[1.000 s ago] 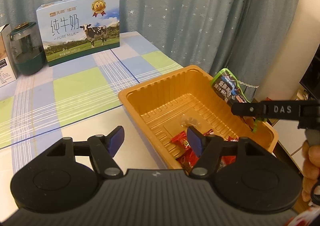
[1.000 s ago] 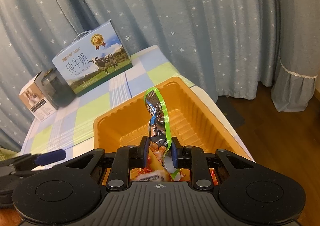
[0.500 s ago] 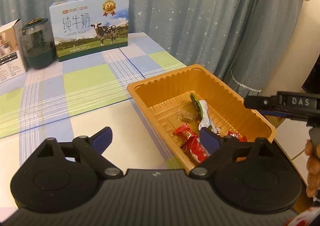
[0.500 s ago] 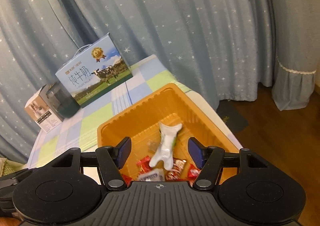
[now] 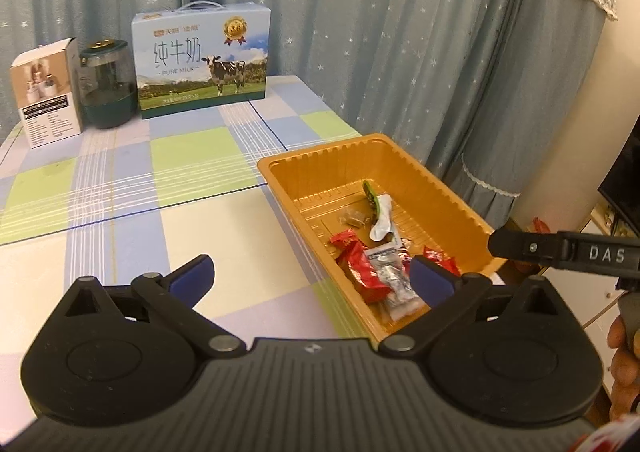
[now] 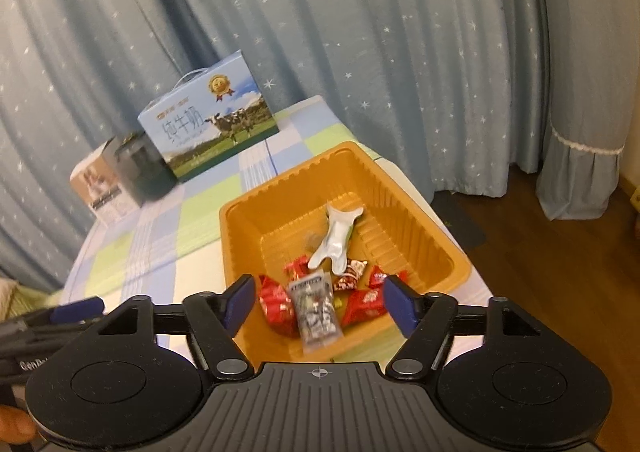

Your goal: Organize snacks

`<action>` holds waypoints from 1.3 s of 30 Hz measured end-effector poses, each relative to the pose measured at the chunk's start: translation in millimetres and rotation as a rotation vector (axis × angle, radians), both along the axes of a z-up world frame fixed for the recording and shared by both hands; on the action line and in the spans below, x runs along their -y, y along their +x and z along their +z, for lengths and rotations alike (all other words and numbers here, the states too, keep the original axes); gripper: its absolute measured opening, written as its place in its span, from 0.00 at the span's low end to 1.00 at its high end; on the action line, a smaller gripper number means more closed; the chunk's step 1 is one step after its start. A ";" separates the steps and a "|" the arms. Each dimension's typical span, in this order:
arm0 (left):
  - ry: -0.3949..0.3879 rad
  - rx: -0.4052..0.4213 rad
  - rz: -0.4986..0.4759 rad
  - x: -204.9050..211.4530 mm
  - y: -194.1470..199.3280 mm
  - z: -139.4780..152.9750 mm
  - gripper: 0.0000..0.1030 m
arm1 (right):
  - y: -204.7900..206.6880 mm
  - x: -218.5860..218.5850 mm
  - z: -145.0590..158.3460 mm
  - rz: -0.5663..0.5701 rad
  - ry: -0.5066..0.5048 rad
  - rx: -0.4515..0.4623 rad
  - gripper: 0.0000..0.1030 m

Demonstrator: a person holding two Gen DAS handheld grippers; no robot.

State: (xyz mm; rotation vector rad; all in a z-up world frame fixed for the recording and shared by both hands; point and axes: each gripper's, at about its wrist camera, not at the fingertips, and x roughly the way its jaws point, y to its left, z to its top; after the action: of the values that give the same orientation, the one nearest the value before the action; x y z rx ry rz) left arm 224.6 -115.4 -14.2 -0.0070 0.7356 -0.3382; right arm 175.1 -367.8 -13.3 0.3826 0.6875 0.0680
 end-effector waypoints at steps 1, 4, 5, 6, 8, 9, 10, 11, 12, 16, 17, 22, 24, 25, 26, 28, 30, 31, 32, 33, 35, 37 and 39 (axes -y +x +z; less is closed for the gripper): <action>-0.008 0.003 -0.002 -1.6 -5.2 2.4 1.00 | -5.5 -1.4 2.7 -0.004 -0.011 0.004 0.73; -0.033 0.011 0.002 -6.6 -21.5 9.1 1.00 | -20.6 -5.2 9.9 -0.012 -0.035 0.017 0.76; -0.033 0.013 0.005 -7.7 -26.6 10.8 1.00 | -25.5 -6.3 11.9 -0.013 -0.040 0.018 0.76; -0.032 0.018 0.011 -9.0 -31.7 12.5 1.00 | -29.9 -7.7 13.3 -0.014 -0.045 0.018 0.78; -0.026 0.022 0.029 -11.8 -42.1 15.6 1.00 | -39.3 -11.3 15.9 -0.014 -0.060 0.017 0.79; -0.027 0.017 0.035 -13.4 -46.5 17.0 1.00 | -44.2 -14.3 16.9 -0.014 -0.074 0.014 0.79; -0.031 0.012 0.042 -15.5 -49.8 18.7 1.00 | -48.6 -17.5 17.6 -0.013 -0.093 0.010 0.80; -0.032 0.009 0.052 -17.3 -54.4 20.6 1.00 | -53.5 -21.2 18.6 -0.013 -0.113 0.007 0.80; -0.028 0.011 0.060 -18.9 -59.3 22.6 1.00 | -58.9 -24.8 19.5 -0.012 -0.134 0.007 0.80; -0.005 0.036 0.085 -23.6 -80.1 30.6 1.00 | -82.5 -33.4 21.9 -0.014 -0.165 0.022 0.82; -0.005 0.040 0.085 -24.4 -84.8 32.5 1.00 | -88.1 -33.9 22.4 -0.015 -0.162 0.024 0.83; -0.007 0.048 0.075 -28.8 -108.0 38.9 1.00 | -116.3 -36.7 28.9 -0.010 -0.153 0.044 0.84; -0.008 0.045 0.082 -31.0 -117.3 39.8 1.00 | -125.9 -38.2 32.4 -0.007 -0.152 0.052 0.84; -0.010 0.043 0.086 -32.2 -121.4 39.9 1.00 | -130.5 -39.4 33.9 -0.007 -0.153 0.055 0.84; -0.014 0.042 0.090 -33.9 -125.9 40.0 1.00 | -134.6 -40.7 35.5 -0.004 -0.154 0.057 0.84; -0.027 0.037 0.100 -37.9 -135.6 40.3 1.00 | -143.3 -43.0 37.8 0.003 -0.158 0.060 0.84; -0.033 0.034 0.113 -42.1 -144.4 40.5 1.00 | -150.0 -46.4 39.2 0.014 -0.163 0.056 0.84; -0.032 0.033 0.118 -43.8 -148.6 40.6 1.00 | -153.2 -47.4 40.4 0.018 -0.164 0.055 0.84; -0.030 0.033 0.123 -45.8 -152.6 40.8 1.00 | -156.3 -48.7 41.2 0.021 -0.166 0.053 0.84; -0.031 0.034 0.127 -47.7 -156.9 41.1 1.00 | -159.6 -50.2 42.2 0.020 -0.168 0.051 0.84; -0.037 0.036 0.133 -51.2 -165.1 41.7 1.00 | -165.9 -52.7 44.3 0.019 -0.171 0.053 0.84; -0.037 0.037 0.135 -53.7 -172.4 43.7 1.00 | -172.6 -56.4 45.6 0.027 -0.176 0.054 0.84; -0.032 0.039 0.139 -54.9 -178.8 45.9 1.00 | -178.2 -59.6 47.4 0.034 -0.178 0.059 0.84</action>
State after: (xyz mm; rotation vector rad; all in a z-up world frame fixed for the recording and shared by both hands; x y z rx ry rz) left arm 45.8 -60.5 31.7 -0.0808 0.6868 -0.2165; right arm -3.0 -308.2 34.1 0.1977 0.6367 0.0500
